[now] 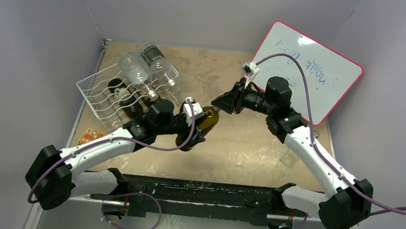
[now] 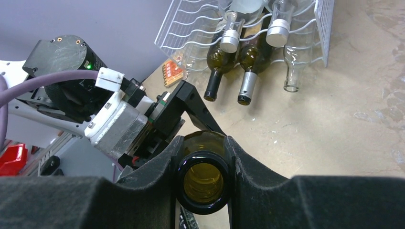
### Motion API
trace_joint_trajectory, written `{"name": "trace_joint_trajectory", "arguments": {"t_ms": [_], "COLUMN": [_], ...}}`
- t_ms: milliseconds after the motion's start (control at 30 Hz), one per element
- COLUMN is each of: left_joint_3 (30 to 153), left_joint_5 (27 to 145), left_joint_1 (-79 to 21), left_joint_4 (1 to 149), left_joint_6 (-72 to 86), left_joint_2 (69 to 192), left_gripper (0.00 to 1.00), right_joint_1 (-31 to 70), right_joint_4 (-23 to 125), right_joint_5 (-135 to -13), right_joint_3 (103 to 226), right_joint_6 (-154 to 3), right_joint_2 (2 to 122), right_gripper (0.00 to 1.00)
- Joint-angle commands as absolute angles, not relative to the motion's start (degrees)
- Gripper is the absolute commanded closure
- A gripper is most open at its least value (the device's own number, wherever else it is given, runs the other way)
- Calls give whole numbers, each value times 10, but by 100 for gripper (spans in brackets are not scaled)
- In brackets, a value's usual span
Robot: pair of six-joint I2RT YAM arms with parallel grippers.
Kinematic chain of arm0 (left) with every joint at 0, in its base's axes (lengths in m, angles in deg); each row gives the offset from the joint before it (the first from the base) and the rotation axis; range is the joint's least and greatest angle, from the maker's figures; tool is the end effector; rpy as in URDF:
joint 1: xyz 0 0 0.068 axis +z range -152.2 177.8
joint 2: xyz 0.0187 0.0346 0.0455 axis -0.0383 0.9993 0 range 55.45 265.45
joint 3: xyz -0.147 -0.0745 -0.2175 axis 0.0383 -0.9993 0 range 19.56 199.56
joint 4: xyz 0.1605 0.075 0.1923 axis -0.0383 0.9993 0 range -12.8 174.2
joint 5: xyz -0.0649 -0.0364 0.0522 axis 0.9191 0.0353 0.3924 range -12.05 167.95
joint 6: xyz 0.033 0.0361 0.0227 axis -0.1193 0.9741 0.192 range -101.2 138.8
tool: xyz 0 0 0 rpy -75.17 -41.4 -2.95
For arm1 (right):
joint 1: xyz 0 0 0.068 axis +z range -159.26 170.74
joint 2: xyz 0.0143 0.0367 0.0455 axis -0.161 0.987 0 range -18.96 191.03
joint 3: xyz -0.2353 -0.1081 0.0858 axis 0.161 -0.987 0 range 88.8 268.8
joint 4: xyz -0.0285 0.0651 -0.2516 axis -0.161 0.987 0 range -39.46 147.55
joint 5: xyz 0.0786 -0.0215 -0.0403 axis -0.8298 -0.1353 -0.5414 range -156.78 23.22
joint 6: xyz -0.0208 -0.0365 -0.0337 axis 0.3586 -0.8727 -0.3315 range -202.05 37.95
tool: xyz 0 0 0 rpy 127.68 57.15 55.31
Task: Put the wine bottle on the wine rack
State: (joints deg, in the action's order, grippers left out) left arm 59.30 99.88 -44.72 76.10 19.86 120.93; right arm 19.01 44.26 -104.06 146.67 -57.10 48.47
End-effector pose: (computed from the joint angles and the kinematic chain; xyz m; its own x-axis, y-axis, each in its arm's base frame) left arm 0.1785 -0.1818 0.2568 -0.2907 0.2901 -0.9117 0.8828 0.4489 -0.1387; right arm 0.2297 0.1481 0.3699 -0.4294 0.1502 -0.8905 -0.8033 0.3872 0.4526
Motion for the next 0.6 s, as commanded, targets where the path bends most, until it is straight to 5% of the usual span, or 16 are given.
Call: {"name": "trace_joint_trajectory", "arguments": {"t_ms": [0, 67, 100, 133, 267, 333, 567], "left_joint_3": [605, 607, 610, 611, 643, 666, 714], "left_joint_5": [988, 974, 962, 947, 916, 886, 798], "left_joint_1": [-448, -447, -447, -448, -447, -448, -449], "left_joint_4": [711, 701, 703, 706, 773, 815, 857], "left_joint_6": [200, 215, 226, 237, 351, 416, 637], "left_joint_2": [1190, 1181, 1178, 1173, 1160, 1156, 1153], "left_gripper": [54, 76, 96, 100, 100, 100, 100], "right_joint_1": [191, 192, 192, 192, 193, 193, 193], "right_joint_4": [352, 355, 365, 379, 460, 504, 572], "right_joint_5": [-1113, -1117, -1118, -1115, -1069, -1042, -965], "right_joint_3": [1472, 1472, 1474, 1477, 1506, 1518, 1572], "right_joint_6": [-538, -541, -542, -547, -628, -656, -712], "right_joint_2": [455, 455, 456, 456, 448, 437, 415], "right_gripper": [100, 100, 100, 94, 51, 39, 25]}}
